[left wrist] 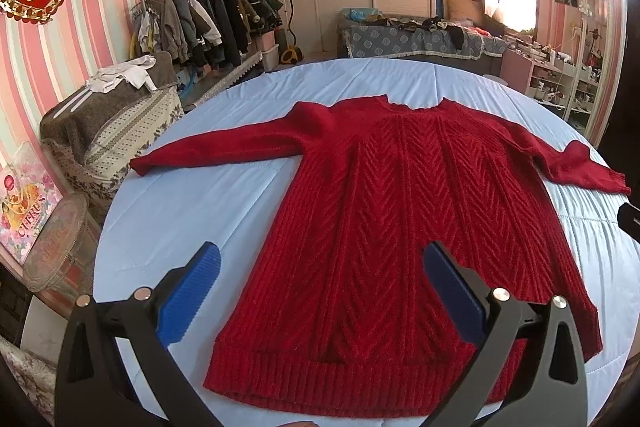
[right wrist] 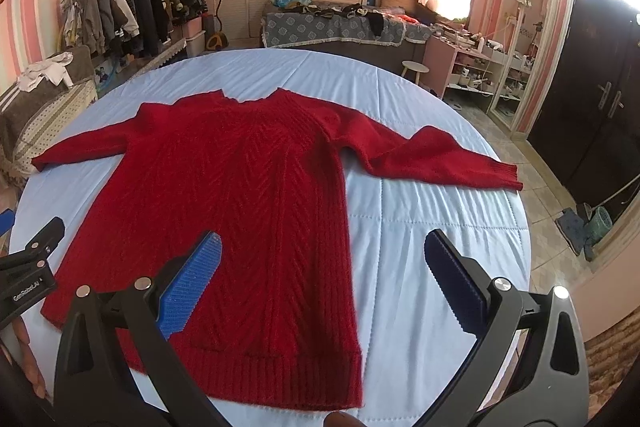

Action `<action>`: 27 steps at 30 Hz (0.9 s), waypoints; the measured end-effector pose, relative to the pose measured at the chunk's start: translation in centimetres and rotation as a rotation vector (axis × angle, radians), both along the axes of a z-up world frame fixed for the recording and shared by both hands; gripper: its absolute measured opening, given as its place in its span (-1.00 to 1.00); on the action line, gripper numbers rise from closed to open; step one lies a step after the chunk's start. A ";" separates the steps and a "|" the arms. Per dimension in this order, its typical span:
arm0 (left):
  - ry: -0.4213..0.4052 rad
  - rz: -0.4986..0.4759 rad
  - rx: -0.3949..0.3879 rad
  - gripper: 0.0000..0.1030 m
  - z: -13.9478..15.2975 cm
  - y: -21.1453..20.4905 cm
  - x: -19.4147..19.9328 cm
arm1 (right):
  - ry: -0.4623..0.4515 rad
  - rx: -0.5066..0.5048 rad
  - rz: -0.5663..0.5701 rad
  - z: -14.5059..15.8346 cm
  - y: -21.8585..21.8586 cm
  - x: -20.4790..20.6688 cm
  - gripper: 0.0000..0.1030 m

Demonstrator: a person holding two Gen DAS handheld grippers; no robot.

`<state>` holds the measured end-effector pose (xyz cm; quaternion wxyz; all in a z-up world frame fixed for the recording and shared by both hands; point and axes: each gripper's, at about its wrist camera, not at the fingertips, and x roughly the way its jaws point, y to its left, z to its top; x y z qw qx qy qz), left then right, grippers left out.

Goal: Fold small clothes
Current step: 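Move the right gripper to a sleeve cuff and close on it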

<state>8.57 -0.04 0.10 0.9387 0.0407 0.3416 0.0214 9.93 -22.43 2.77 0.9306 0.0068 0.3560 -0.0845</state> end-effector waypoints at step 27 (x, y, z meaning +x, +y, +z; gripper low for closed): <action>0.026 -0.085 0.006 0.97 -1.0 -10.6 9.0 | 0.290 0.173 -0.311 -7.4 -32.5 12.8 0.72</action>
